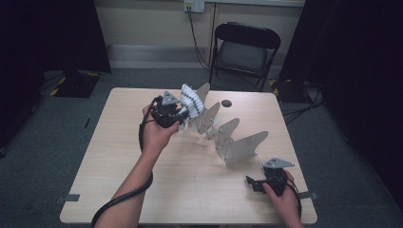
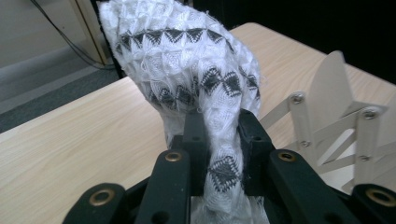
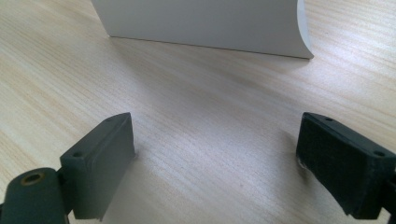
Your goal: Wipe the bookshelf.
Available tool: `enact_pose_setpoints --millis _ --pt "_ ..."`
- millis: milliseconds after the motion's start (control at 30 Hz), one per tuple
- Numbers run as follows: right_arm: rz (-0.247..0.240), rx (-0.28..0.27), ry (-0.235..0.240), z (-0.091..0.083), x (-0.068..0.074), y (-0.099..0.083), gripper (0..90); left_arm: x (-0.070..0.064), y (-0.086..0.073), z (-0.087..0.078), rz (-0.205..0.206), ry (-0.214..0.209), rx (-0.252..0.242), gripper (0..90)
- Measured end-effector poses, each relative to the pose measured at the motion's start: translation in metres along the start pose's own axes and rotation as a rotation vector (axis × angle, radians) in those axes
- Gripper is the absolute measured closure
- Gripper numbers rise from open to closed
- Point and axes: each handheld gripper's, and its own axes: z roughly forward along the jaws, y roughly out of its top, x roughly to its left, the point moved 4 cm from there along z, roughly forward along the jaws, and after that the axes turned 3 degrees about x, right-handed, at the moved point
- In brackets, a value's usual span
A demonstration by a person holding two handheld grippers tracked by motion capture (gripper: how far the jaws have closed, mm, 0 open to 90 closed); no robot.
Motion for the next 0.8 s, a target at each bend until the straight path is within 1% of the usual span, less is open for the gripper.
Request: enact_pose_setpoints --millis 67,100,133,167,267,300,333,367,400,433,467,500,533,567,600,633,667,700,733,767,800 --pt "0.0 0.0 0.0 0.0 0.0 0.0 10.6 -0.004 -0.006 0.004 0.011 -0.007 0.026 76.9" --pt "0.0 0.0 0.0 0.0 0.0 0.0 10.6 -0.004 -0.006 0.004 0.011 -0.007 0.026 77.0" --pt "0.0 0.0 0.0 0.0 0.0 0.0 10.6 -0.006 -0.015 0.01 0.009 -0.008 0.051 77.1" --pt "0.0 0.0 0.0 0.0 0.0 0.0 10.6 -0.006 -0.015 0.01 0.009 -0.008 0.051 77.1" --pt "0.0 0.0 0.0 0.0 0.0 0.0 10.7 -0.007 -0.031 0.022 -0.017 -0.021 0.084 77.2" --pt "0.0 0.0 0.0 0.0 0.0 0.0 10.6 -0.009 -0.041 0.031 -0.026 -0.029 0.105 77.2" --pt "0.0 0.0 0.0 0.0 0.0 0.0 10.6 -0.009 -0.041 0.031 -0.026 -0.029 0.105 77.2" --pt "0.0 0.0 0.0 0.0 0.0 0.0 10.6 -0.009 -0.047 0.036 -0.022 -0.035 0.125 77.2" --pt "0.0 0.0 0.0 0.0 0.0 0.0 10.7 -0.012 -0.057 0.045 -0.028 -0.046 0.137 77.2" --pt "-0.001 0.0 0.0 0.0 0.0 0.0 10.6 -0.012 -0.057 0.045 -0.028 -0.046 0.137 77.1" --pt "0.0 0.0 0.0 0.0 0.0 0.0 10.6 -0.013 -0.064 0.054 -0.029 -0.046 0.147 77.1" --pt "0.0 0.0 0.0 0.0 0.0 0.0 10.7 -0.014 -0.068 0.057 -0.043 -0.051 0.149 77.1" --pt "0.0 0.0 0.0 0.0 0.0 0.0 10.6 -0.014 -0.068 0.057 -0.043 -0.051 0.149 77.1" --pt "0.0 0.0 0.0 0.0 0.0 0.0 10.6 -0.016 -0.075 0.063 -0.059 -0.058 0.153 77.1" --pt "0.0 0.0 0.0 0.0 0.0 0.0 10.7 -0.016 -0.079 0.066 -0.057 -0.06 0.168 77.1" --pt "0.0 0.0 0.0 0.0 0.0 0.0 10.6 -0.016 -0.079 0.066 -0.057 -0.06 0.168 77.1" --pt "0.0 0.0 0.0 0.0 0.0 0.0 10.6 -0.019 -0.087 0.071 -0.069 -0.065 0.193 77.1" --pt "0.0 0.0 0.0 0.0 0.0 0.0 10.6 -0.019 -0.091 0.073 -0.074 -0.063 0.204 77.1" --pt "0.0 0.0 0.0 0.0 0.0 0.0 10.6 -0.019 -0.091 0.073 -0.074 -0.063 0.204 77.1" --pt "0.0 0.0 0.0 0.0 0.0 0.0 10.7 -0.019 -0.1 0.077 -0.071 -0.062 0.223 77.1" --pt "0.0 0.0 0.0 0.0 0.0 0.0 10.6 -0.021 -0.103 0.078 -0.081 -0.062 0.23 77.1"
